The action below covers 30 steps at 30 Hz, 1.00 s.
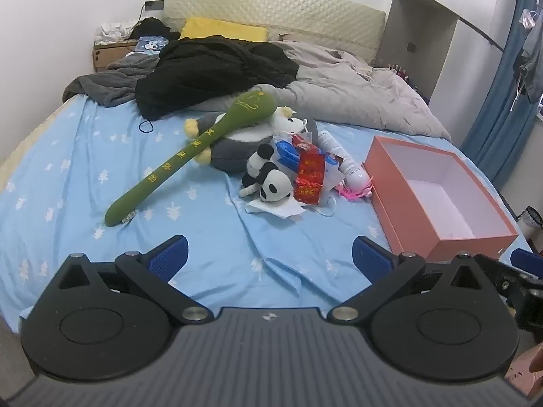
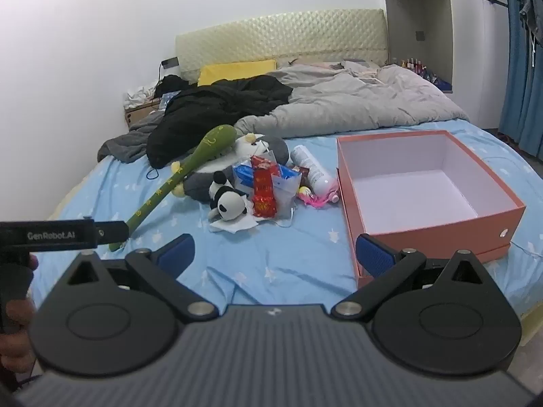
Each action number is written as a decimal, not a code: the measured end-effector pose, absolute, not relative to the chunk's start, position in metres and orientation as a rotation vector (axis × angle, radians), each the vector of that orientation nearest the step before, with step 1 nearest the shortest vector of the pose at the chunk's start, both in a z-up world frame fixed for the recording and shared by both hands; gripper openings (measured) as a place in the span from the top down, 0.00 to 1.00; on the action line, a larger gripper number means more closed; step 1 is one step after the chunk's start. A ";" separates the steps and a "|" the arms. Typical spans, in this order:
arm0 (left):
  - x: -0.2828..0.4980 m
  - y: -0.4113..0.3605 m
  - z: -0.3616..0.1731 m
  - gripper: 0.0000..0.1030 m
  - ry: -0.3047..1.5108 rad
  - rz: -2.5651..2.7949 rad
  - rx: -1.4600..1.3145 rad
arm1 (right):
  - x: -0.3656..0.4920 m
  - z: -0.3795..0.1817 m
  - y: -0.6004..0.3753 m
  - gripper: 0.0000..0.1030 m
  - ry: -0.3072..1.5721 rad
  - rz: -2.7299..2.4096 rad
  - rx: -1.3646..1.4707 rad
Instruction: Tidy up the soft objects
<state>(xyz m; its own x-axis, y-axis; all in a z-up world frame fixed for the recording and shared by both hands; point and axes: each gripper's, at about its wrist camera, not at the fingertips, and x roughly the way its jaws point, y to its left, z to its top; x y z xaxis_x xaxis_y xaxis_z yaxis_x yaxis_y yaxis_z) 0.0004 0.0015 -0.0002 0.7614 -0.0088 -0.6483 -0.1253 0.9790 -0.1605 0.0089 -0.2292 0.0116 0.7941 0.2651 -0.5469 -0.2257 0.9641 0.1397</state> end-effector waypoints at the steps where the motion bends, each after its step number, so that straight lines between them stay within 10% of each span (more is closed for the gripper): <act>1: 0.001 0.003 0.000 0.00 0.706 0.057 -0.200 | 0.009 0.012 -0.229 0.00 0.596 0.267 0.066; 30: 0.001 -0.022 -0.004 0.00 0.705 0.014 -0.126 | 0.001 0.005 -0.244 0.00 0.625 0.240 0.071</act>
<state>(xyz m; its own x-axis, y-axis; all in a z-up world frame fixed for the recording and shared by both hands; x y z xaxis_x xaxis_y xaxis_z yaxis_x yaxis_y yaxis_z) 0.0013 -0.0221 -0.0042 0.7618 -0.0294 -0.6471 -0.0560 0.9922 -0.1110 0.0011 -0.2436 0.0049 0.7842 0.2436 -0.5707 -0.2011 0.9698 0.1376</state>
